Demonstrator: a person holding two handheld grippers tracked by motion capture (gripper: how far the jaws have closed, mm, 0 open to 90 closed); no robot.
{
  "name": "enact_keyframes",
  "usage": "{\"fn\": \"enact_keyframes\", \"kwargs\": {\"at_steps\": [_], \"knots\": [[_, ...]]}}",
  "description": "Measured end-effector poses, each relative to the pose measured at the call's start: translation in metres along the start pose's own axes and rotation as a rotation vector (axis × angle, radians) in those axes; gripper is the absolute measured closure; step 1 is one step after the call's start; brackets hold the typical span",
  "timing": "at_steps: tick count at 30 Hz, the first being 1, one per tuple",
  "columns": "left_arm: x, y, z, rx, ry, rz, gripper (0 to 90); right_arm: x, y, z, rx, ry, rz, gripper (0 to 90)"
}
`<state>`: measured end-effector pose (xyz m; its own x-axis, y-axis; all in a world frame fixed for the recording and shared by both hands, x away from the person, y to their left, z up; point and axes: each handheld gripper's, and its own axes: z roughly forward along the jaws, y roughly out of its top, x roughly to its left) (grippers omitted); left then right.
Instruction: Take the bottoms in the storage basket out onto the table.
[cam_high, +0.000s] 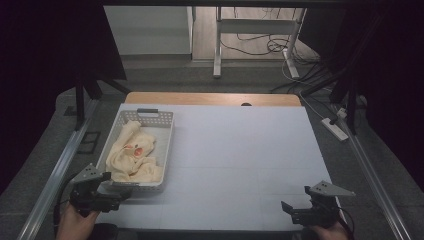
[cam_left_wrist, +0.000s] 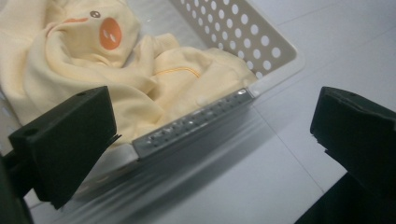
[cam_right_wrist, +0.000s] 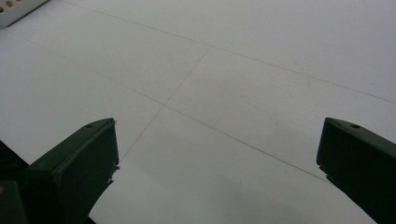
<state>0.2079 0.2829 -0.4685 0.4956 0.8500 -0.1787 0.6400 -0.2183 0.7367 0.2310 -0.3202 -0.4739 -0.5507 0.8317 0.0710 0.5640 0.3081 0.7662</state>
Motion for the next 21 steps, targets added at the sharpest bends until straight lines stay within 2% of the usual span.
{"fn": "enact_keyframes", "kwargs": {"at_steps": [5, 8, 11, 15, 18, 19, 21], "knots": [[0.004, 0.004, 0.002, 0.005, 0.011, -0.007, 0.0, 0.0, 0.0, 0.0, 0.003, 0.001, -0.001, 0.0], [0.005, 0.007, 0.004, 0.008, 0.003, -0.006, 0.0, 0.0, 0.0, 0.0, 0.004, 0.001, -0.001, 0.0], [0.007, 0.013, 0.008, 0.027, 0.001, 0.013, 0.0, 0.0, 0.0, 0.0, 0.005, -0.002, -0.001, 0.0], [0.01, 0.016, 0.01, 0.033, -0.001, 0.018, 0.0, 0.0, 0.0, 0.001, 0.007, -0.004, -0.004, 0.0], [0.013, 0.02, 0.014, 0.042, 0.018, 0.027, 0.0, 0.0, 0.0, 0.001, 0.008, -0.004, -0.008, 0.0], [0.014, 0.022, 0.017, 0.028, 0.053, 0.037, 0.0, 0.0, 0.0, 0.001, 0.008, -0.004, -0.008, 0.0], [0.015, 0.023, 0.018, 0.026, 0.065, 0.038, 0.0, 0.0, 0.0, 0.001, 0.009, -0.005, -0.006, 0.0]]}}
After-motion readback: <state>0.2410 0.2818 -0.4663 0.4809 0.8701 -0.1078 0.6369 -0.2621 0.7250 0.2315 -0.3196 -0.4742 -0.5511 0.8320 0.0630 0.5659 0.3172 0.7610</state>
